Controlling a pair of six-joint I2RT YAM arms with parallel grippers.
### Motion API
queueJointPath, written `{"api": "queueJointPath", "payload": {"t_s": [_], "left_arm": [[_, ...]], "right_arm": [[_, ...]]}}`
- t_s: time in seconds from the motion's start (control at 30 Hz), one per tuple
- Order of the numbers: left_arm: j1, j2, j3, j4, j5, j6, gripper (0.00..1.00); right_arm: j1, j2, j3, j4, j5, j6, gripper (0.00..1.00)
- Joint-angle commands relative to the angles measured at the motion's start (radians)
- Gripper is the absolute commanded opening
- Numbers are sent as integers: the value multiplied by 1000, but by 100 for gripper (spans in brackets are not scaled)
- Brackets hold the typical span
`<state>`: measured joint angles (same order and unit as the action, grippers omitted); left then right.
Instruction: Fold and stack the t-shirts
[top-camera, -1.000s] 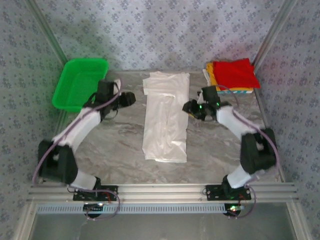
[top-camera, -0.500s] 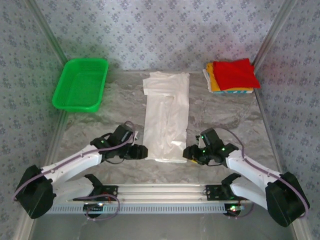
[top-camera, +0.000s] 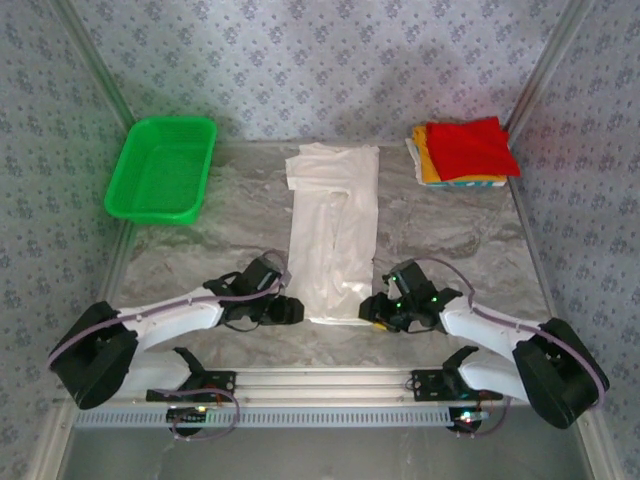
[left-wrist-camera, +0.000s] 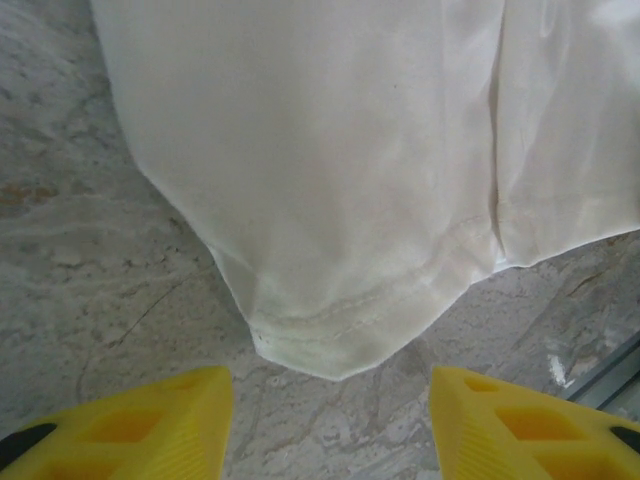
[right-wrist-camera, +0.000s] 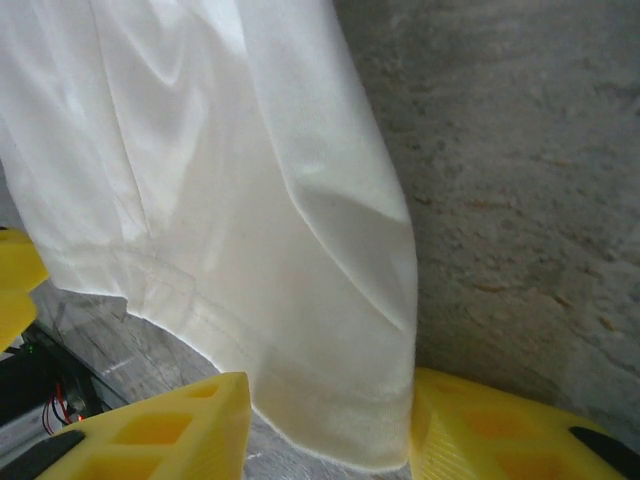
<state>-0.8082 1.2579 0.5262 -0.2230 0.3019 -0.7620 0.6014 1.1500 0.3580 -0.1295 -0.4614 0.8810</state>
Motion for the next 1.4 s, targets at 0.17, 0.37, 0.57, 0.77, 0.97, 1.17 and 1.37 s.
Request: {"api": "queueJointPath", "payload": {"t_s": [0.17, 0.37, 0.57, 0.77, 0.97, 1.17, 1.37], "left_arm": [[-8, 72, 24, 41, -30, -4, 52], [-10, 126, 46, 87, -29, -12, 37], [-10, 127, 91, 28, -60, 9, 13], [-11, 99, 147, -51, -90, 34, 0], [-10, 70, 166, -158, -129, 22, 0], [-13, 21, 134, -241, -124, 20, 0], [-66, 42, 109, -334, -118, 29, 0]], "right_arm": [[11, 31, 18, 51, 31, 20, 40], [11, 31, 15, 55, 38, 23, 37], [8, 24, 11, 53, 46, 22, 33], [3, 1, 15, 40, 49, 21, 13], [1, -32, 15, -14, 66, 21, 3], [-9, -92, 16, -135, 91, 6, 0], [-24, -137, -30, -202, 119, 36, 0]]}}
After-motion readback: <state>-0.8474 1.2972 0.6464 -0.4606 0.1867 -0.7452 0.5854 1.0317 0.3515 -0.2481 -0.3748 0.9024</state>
